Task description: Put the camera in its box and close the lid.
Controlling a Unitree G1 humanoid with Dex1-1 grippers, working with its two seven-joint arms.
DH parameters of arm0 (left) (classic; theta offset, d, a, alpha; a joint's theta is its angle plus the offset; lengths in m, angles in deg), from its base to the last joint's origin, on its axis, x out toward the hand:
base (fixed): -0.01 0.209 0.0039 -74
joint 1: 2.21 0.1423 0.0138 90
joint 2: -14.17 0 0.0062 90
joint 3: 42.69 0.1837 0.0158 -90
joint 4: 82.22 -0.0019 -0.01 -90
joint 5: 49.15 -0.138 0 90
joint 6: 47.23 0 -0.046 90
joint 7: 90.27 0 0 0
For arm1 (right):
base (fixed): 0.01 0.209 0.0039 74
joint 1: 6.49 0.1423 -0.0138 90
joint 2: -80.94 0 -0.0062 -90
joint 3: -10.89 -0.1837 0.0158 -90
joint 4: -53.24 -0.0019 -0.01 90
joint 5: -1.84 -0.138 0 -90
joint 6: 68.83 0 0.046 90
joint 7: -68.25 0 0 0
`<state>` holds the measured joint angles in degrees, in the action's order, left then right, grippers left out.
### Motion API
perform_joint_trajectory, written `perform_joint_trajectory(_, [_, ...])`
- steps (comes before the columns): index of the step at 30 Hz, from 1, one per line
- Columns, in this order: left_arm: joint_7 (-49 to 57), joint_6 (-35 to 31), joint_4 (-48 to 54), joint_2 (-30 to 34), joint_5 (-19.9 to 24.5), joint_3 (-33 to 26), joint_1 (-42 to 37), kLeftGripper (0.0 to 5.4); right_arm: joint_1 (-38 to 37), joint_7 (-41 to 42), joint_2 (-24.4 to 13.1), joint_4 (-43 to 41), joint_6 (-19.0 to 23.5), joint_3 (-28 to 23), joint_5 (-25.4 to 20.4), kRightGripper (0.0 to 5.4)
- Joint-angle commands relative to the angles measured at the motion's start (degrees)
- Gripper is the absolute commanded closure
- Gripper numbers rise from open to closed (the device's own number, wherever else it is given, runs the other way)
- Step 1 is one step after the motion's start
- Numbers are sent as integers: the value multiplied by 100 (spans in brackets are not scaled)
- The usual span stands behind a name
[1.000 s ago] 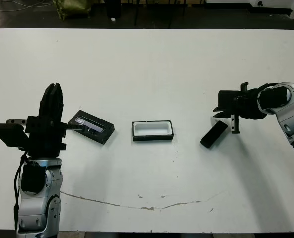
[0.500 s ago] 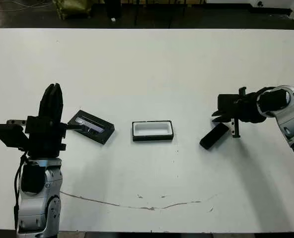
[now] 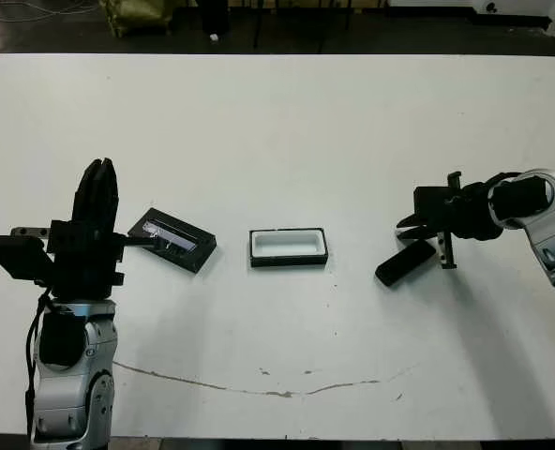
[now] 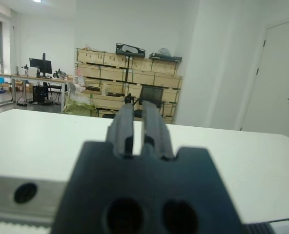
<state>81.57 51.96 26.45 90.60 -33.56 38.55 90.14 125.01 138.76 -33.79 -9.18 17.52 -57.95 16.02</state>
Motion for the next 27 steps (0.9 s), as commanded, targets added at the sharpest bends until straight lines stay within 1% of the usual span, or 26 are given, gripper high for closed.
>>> perform_joint_trajectory(1, [7, -52, -16, 22, 12, -13, 108, 537, -242, 100, -143, -18, 82, -23, -36, 540])
perform_joint_trajectory(5, [3, -60, -15, 34, 10, -10, 120, 537, -307, 105, -213, -19, -24, -77, -98, 540])
perform_joint_trajectory(9, [26, -72, 6, 25, -11, 0, 137, 537, -360, 43, -304, -140, 14, -78, -25, 540])
perform_joint_trajectory(18, [24, -32, 1, 25, -19, -15, 144, 537, -395, 131, -382, -124, -48, -102, -92, 540])
perform_joint_trajectory(23, [52, -44, 9, 14, -52, -13, 154, 537, -453, 169, -447, -312, 111, -82, -25, 540])
perform_joint_trajectory(27, [30, -48, 20, 7, -20, -13, 158, 537, -532, 220, -491, -433, 132, -109, -84, 540])
